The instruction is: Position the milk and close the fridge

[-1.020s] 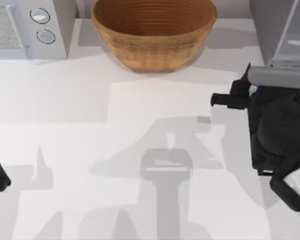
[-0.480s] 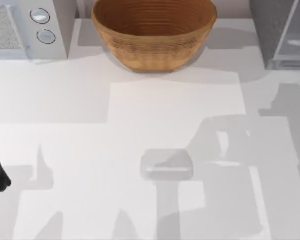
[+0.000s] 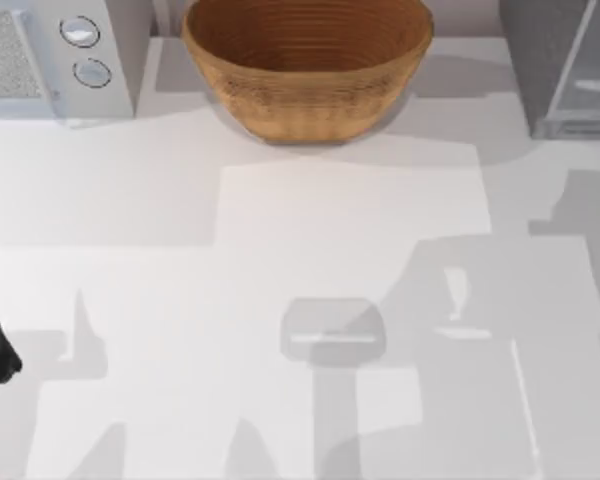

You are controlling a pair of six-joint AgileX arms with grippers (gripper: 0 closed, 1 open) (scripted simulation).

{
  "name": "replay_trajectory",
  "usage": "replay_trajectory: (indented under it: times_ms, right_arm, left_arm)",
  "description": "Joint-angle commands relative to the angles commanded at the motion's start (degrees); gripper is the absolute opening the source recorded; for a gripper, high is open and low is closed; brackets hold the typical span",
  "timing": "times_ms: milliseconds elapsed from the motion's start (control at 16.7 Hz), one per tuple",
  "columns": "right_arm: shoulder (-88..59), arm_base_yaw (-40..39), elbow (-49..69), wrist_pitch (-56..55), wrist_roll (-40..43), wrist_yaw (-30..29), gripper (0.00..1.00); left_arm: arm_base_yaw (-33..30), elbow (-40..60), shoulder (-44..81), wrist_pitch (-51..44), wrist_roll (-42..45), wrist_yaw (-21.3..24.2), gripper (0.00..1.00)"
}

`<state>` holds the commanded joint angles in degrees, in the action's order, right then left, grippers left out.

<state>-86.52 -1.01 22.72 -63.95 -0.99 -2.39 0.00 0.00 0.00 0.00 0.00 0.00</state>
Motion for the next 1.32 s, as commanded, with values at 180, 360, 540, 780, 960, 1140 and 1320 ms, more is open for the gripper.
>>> replay_trajectory:
  times_ms: [180,360,540,780,960,1140,1320]
  right_arm:
    - [-3.3,0.9,3.5,0.4,0.0,0.8,0.0]
    - [-10.3,2.7,10.9,1.2,0.2,2.6,0.0]
    - [-19.3,5.2,20.8,2.4,0.3,4.9,0.0]
    - [-31.8,8.6,34.5,4.6,0.5,8.2,0.0]
    - [-39.4,10.8,43.0,6.1,0.6,10.3,0.0]
    - [-43.9,12.1,48.1,7.1,0.7,11.6,0.0]
    - [-44.6,12.3,48.9,7.2,0.7,11.7,0.0]
  left_arm:
    - [0.0,0.0,0.0,0.0,0.0,0.0,1.0]
    - [0.0,0.0,0.0,0.0,0.0,0.0,1.0]
    - [0.0,0.0,0.0,0.0,0.0,0.0,1.0]
    - [0.0,0.0,0.0,0.0,0.0,0.0,1.0]
    - [0.0,0.0,0.0,0.0,0.0,0.0,1.0]
    - [0.0,0.0,0.0,0.0,0.0,0.0,1.0]
    - [0.0,0.0,0.0,0.0,0.0,0.0,1.0]
